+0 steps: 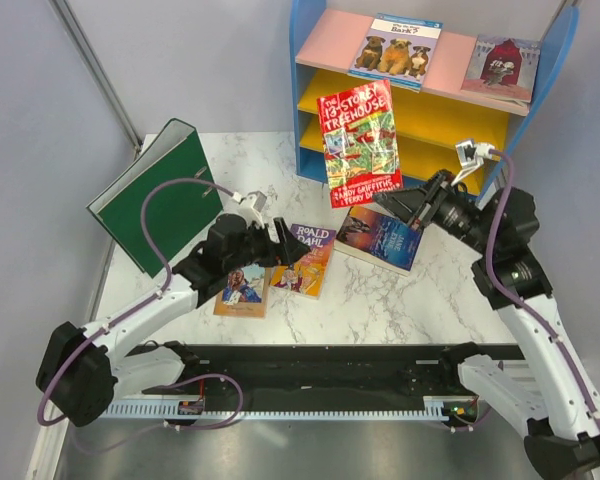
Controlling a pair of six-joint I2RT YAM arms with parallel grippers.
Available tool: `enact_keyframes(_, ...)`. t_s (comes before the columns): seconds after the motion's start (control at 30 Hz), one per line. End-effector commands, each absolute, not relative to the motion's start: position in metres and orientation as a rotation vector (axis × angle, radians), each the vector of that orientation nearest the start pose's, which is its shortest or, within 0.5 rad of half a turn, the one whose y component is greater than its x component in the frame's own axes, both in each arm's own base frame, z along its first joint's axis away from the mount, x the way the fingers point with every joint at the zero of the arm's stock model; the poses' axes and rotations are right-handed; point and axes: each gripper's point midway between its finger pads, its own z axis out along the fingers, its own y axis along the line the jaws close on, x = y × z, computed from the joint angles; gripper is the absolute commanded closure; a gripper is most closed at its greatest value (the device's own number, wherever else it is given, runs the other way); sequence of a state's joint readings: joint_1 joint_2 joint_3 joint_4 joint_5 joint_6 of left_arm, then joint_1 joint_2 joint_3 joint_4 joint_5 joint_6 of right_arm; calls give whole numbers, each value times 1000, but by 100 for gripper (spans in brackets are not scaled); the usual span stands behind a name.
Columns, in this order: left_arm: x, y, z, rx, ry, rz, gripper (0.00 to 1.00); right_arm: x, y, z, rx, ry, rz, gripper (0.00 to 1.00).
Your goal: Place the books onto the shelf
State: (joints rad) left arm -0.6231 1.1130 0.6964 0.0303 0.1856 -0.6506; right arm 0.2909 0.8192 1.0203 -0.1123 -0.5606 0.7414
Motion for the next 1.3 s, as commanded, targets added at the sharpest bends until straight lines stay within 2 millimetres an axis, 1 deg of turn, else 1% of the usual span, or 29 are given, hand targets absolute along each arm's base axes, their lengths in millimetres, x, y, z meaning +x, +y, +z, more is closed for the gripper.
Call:
enact_keyframes(0.0, 246, -253, 175, 123, 2095, -1002, 9, 254, 194, 468, -218, 1462, 1157, 100)
enact_keyframes(0.03, 243, -251, 168, 120, 2109, -1000, 9, 261, 194, 478, -211, 1446, 1144, 100)
enact_keyframes(0.07, 241, -250, 166, 118, 2115, -1001, 9, 272, 195, 497, -213, 1421, 1131, 100)
enact_keyframes(0.13, 236, -249, 161, 109, 2123, -1007, 9, 284, 196, 516, -212, 1392, 1112, 100)
enact_keyframes(0.17, 234, -249, 159, 103, 2126, -1014, 9, 298, 196, 533, -202, 1372, 1099, 100)
enact_keyframes(0.2, 232, -249, 159, 103, 2125, -1022, 9, 306, 198, 540, -199, 1367, 1102, 100)
enact_keyframes(0.23, 228, -249, 151, 98, 2138, -1023, 9, 314, 197, 547, -188, 1363, 1104, 100)
enact_keyframes(0.27, 226, -250, 150, 83, 2141, -1040, 9, 329, 197, 558, -182, 1351, 1105, 100)
enact_keyframes(0.3, 218, -251, 141, 89, 2159, -1050, 9, 337, 196, 564, -173, 1347, 1105, 100)
enact_keyframes(0.33, 217, -255, 143, 91, 2139, -1070, 10, 345, 195, 567, -152, 1347, 1115, 100)
enact_keyframes(0.37, 213, -256, 139, 80, 2148, -1080, 10, 361, 189, 574, -127, 1335, 1102, 100)
enact_keyframes(0.4, 207, -258, 131, 82, 2160, -1071, 9, 369, 185, 577, -102, 1331, 1090, 100)
enact_keyframes(0.43, 204, -261, 128, 81, 2159, -1074, 9, 376, 181, 580, -72, 1326, 1087, 100)
enact_keyframes(0.47, 202, -263, 125, 72, 2163, -1078, 9, 388, 171, 582, -34, 1318, 1064, 100)
enact_keyframes(0.5, 194, -266, 117, 84, 2179, -1072, 9, 396, 163, 585, 3, 1305, 1042, 100)
enact_keyframes(0.6, 184, -272, 102, 102, 2206, -1053, 9, 420, 143, 586, 87, 1296, 1008, 100)
enact_keyframes(0.63, 182, -274, 98, 108, 2214, -1049, 9, 429, 140, 585, 106, 1298, 1006, 100)
enact_keyframes(0.67, 180, -275, 93, 116, 2228, -1040, 9, 435, 132, 585, 143, 1299, 1011, 100)
enact_keyframes(0.73, 179, -280, 95, 138, 2223, -1041, 9, 449, 123, 581, 197, 1301, 1001, 100)
enact_keyframes(0.77, 180, -281, 94, 152, 2226, -1031, 9, 451, 121, 581, 217, 1298, 1003, 100)
enact_keyframes(0.83, 179, -284, 92, 163, 2232, -1023, 8, 459, 119, 580, 239, 1298, 1004, 100)
enact_keyframes(0.9, 178, -284, 89, 166, 2242, -1016, 8, 465, 121, 578, 258, 1304, 1032, 100)
enact_keyframes(1.03, 179, -284, 89, 162, 2242, -1013, 7, 480, 126, 564, 301, 1340, 1093, 100)
enact_keyframes(1.2, 179, -283, 87, 161, 2246, -1009, 6, 488, 123, 551, 365, 1352, 1104, 100)
enact_keyframes(1.27, 179, -284, 87, 161, 2246, -1009, 6, 491, 126, 542, 374, 1372, 1116, 100)
